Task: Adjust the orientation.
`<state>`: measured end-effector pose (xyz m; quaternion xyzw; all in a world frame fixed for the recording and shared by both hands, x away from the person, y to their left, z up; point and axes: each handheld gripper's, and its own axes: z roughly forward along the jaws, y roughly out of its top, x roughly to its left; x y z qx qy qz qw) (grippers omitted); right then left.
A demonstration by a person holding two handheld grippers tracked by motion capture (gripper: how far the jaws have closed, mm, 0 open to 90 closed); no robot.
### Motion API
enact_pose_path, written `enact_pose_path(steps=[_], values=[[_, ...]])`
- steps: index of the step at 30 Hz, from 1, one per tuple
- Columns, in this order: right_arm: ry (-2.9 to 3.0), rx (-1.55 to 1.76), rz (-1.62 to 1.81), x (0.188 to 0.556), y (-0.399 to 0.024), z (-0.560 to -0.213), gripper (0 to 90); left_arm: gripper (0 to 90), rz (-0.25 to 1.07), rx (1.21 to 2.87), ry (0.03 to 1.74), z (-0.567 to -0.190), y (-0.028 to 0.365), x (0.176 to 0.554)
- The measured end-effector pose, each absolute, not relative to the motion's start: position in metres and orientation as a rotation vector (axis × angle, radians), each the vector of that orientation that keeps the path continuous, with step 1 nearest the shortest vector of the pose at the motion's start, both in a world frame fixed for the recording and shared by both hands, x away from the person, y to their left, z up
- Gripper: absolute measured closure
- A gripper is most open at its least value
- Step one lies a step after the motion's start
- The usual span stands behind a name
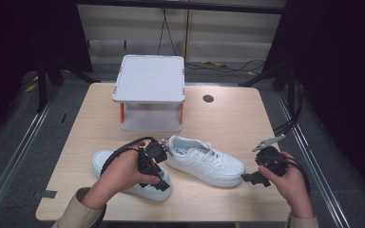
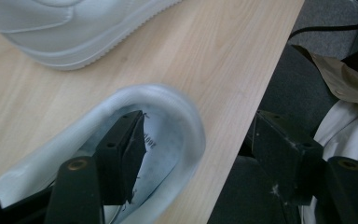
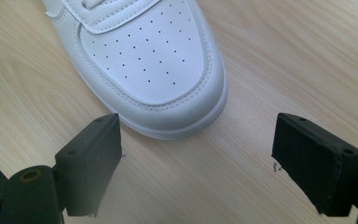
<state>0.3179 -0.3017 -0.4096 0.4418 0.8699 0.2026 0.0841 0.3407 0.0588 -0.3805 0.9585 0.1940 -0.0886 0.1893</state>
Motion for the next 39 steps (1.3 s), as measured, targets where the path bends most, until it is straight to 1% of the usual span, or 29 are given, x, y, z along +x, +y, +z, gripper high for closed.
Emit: enact_pose_path(steps=[6,9,11,15,16,17,19,21,23,24,26,30,33,35,37,39], values=[[2.609,1.301,0.598,0.32,-0.298,-0.413,15.2,35.8,-0.283,2.738,0.582,-0.406,0.047,0.342],[2.615,1.304,0.588,0.32,-0.296,-0.414,15.3,39.1,-0.281,2.75,0.614,-0.416,0.043,0.343],[2.618,1.303,0.583,0.321,-0.295,-0.415,15.3,41.6,-0.276,2.773,0.607,-0.421,0.04,0.343],[2.619,1.3,0.581,0.321,-0.295,-0.416,15.3,51.5,-0.264,2.798,0.597,-0.426,0.035,0.342],[2.62,1.3,0.581,0.321,-0.295,-0.416,15.3,54.3,-0.267,2.793,0.614,-0.428,0.034,0.342],[2.619,1.301,0.582,0.322,-0.295,-0.416,15.3,54.9,-0.262,2.8,0.622,-0.428,0.033,0.342],[2.618,1.301,0.58,0.322,-0.296,-0.417,15.3,60.7,-0.253,2.804,0.648,-0.427,0.032,0.344],[2.616,1.306,0.58,0.322,-0.296,-0.417,15.3,62.3,-0.265,2.797,0.671,-0.428,0.032,0.345],[2.616,1.302,0.581,0.322,-0.296,-0.417,15.3,63.5,-0.282,2.799,0.667,-0.428,0.032,0.345],[2.617,1.301,0.581,0.322,-0.295,-0.417,15.3,68.0,-0.293,2.811,0.666,-0.428,0.032,0.344],[2.615,1.303,0.581,0.322,-0.295,-0.417,15.3,71.4,-0.302,2.809,0.691,-0.428,0.03,0.343],[2.615,1.305,0.582,0.322,-0.296,-0.417,15.3,73.6,-0.296,2.838,0.659,-0.425,0.029,0.34],[2.611,1.309,0.585,0.322,-0.298,-0.417,15.3,75.1,-0.249,2.848,0.658,-0.419,0.029,0.338],[2.609,1.314,0.585,0.321,-0.298,-0.417,15.3,75.0,-0.206,2.838,0.65,-0.408,0.034,0.338],[2.605,1.315,0.587,0.321,-0.299,-0.417,15.3,74.7,-0.165,2.802,0.682,-0.395,0.041,0.34],[2.595,1.313,0.593,0.322,-0.3,-0.416,15.4,74.5,-0.109,2.788,0.668,-0.383,0.049,0.344]])
